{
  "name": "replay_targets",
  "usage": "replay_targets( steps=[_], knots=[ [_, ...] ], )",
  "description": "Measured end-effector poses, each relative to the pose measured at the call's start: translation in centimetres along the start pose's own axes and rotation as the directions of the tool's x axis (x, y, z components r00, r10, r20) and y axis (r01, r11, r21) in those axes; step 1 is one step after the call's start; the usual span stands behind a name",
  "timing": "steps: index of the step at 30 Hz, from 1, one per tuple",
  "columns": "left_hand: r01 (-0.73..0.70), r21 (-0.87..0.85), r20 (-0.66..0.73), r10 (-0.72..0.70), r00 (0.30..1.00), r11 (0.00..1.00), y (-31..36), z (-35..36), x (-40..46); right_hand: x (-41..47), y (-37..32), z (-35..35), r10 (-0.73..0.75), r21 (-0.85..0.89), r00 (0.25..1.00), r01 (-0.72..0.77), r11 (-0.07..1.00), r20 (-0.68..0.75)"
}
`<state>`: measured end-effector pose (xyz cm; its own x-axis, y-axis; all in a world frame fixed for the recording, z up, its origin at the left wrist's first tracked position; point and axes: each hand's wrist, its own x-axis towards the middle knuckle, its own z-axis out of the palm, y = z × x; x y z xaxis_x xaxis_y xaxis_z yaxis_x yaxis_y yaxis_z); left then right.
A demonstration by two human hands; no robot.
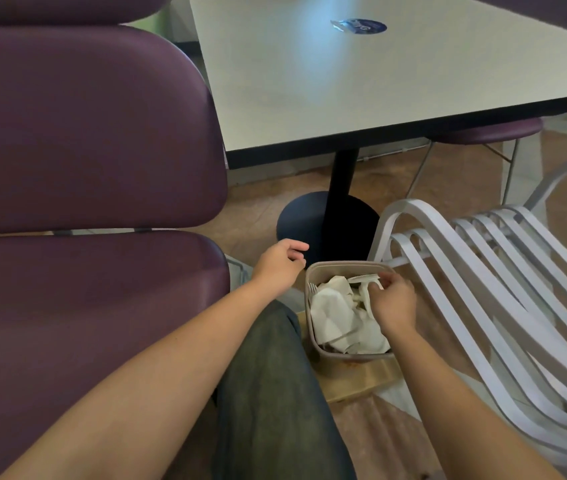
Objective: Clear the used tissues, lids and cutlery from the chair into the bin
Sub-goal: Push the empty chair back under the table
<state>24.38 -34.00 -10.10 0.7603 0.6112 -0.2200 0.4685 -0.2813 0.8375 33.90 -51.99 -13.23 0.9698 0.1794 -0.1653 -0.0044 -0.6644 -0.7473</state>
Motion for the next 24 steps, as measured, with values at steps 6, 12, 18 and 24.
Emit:
replay_targets(
  steps=[6, 12, 18, 24],
  knots=[
    [0.017, 0.041, -0.061, -0.015, 0.998, 0.999, -0.9, -3.9, -0.5, -1.3, -3.0, 1.1, -0.094, 0.049, 0.992, 0.09, 0.995, 0.088],
    [0.035, 0.182, -0.155, -0.007, 0.988, 0.983, -2.3, -10.1, -2.3, -3.9, -9.2, 4.7, -0.276, 0.056, 0.918, 0.271, 0.961, 0.285],
    [0.071, 0.426, -0.252, 0.043, 0.967, 0.902, -3.2, -17.0, -5.3, -7.2, -15.9, 7.7, -0.369, -0.037, 0.816, 0.428, 0.903, 0.445],
    [0.149, 0.543, -0.313, 0.035, 0.949, 0.826, -2.7, -23.6, -8.0, -10.6, -22.4, 10.2, -0.438, -0.071, 0.702, 0.567, 0.82, 0.561]
  ],
)
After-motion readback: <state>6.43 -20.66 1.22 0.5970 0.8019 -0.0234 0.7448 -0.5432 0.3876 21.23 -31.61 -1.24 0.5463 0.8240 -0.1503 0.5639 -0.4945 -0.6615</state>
